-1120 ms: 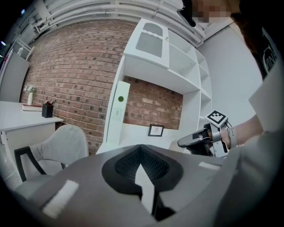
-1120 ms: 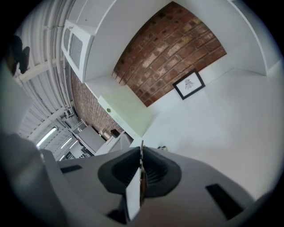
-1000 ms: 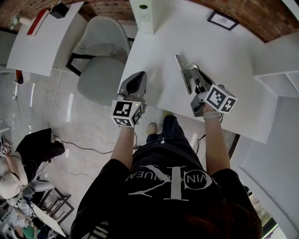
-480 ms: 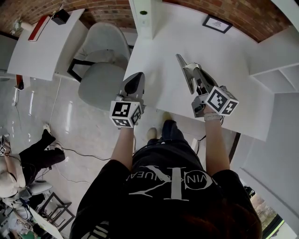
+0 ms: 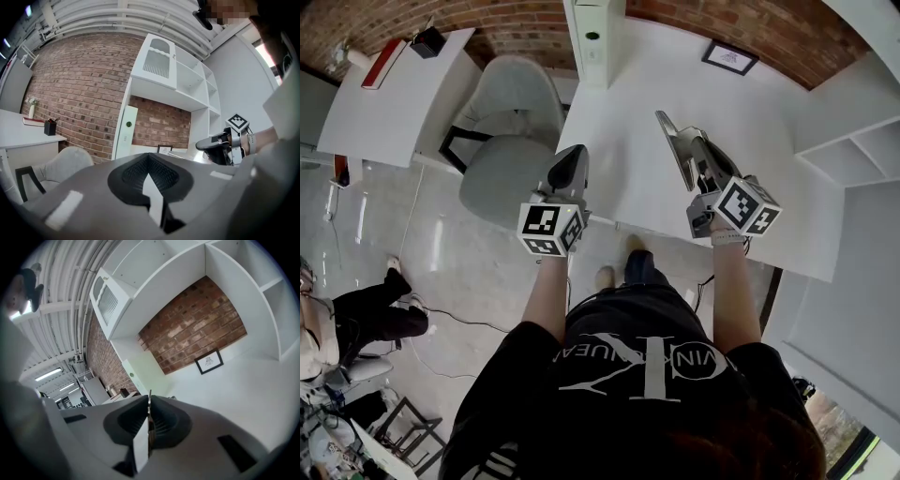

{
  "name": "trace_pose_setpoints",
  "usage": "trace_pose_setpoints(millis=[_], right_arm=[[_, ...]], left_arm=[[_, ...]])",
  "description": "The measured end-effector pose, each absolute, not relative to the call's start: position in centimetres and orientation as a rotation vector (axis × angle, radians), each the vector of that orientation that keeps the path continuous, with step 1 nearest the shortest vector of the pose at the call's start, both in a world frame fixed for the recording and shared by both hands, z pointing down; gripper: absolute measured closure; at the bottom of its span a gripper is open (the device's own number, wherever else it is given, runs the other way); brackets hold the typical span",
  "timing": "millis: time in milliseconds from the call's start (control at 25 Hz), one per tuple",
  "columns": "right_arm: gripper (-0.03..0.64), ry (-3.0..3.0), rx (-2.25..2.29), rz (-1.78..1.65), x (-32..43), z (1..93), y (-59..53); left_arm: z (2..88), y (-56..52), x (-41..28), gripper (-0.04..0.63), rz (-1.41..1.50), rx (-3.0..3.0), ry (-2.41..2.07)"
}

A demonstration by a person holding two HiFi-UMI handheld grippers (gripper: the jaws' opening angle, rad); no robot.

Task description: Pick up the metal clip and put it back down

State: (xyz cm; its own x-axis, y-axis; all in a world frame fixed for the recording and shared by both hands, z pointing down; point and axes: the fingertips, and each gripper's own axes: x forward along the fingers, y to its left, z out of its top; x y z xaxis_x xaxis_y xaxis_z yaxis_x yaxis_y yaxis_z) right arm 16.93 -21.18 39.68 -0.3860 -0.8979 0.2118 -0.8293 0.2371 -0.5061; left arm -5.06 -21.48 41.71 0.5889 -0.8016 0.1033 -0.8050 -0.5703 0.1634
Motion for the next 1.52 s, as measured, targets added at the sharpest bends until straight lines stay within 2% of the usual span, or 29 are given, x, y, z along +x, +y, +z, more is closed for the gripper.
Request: trace_pose_setpoints(millis=[1520], right_arm=[[0.589, 2.355, -1.643, -0.605, 17.9, 32.7, -19.4]], left_arm=[[36.3, -20.6, -6.7, 0.584, -0.135, 2.663, -1.428]])
